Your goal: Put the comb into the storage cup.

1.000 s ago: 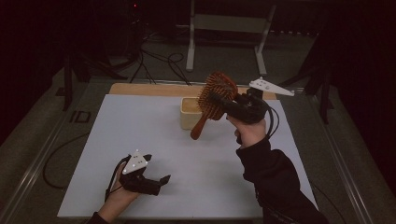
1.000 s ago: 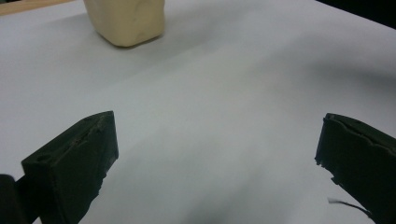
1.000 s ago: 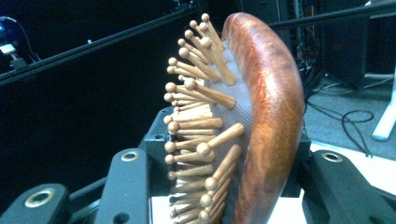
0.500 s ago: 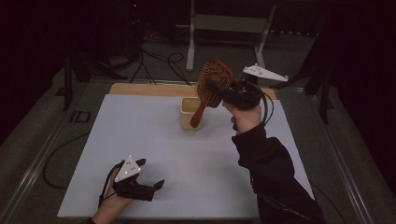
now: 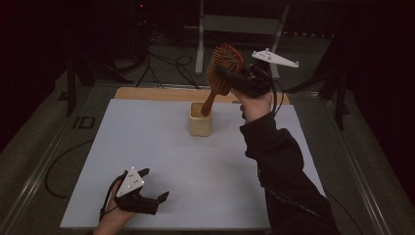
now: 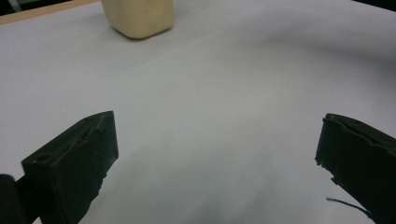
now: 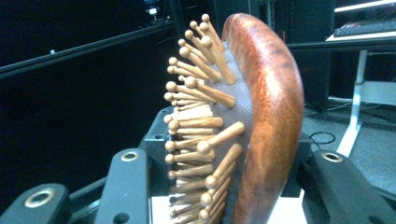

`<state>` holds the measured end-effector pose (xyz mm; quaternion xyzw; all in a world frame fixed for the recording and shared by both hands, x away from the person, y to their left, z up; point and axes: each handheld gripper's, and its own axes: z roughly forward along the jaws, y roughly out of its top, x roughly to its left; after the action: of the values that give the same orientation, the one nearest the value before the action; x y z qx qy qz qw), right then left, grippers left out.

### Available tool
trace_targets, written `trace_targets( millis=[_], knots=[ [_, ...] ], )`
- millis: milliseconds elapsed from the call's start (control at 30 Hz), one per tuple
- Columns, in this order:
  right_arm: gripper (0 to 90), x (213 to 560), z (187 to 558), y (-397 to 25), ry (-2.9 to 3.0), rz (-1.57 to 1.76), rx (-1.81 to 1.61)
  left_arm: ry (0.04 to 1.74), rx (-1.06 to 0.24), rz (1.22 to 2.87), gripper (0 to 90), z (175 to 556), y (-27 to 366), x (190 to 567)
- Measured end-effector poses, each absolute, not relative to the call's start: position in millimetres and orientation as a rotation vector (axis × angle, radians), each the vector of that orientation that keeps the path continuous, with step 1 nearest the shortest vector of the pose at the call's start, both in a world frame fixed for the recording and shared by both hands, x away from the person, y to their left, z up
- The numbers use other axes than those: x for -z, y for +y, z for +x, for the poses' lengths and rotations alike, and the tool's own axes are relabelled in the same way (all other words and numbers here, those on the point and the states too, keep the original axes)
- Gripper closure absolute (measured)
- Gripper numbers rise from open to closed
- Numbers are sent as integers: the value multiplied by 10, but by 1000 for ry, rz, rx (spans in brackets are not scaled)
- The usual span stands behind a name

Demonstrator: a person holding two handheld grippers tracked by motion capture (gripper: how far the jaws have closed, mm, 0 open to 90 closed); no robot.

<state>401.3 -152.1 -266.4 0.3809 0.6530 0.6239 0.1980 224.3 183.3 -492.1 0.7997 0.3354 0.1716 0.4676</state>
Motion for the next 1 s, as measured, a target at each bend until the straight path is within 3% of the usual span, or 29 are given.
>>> trace_targets(
  millis=[300, 1000],
  knots=[
    [521, 2672, 4181, -1476, 1802, 1079, -1712, 812, -423, 1965, 0, 2233, 1836, 4931],
    [521, 3254, 4649, -1155, 1852, 1153, -1658, 806, -430, 1955, 0, 2235, 1869, 4932]
  ],
)
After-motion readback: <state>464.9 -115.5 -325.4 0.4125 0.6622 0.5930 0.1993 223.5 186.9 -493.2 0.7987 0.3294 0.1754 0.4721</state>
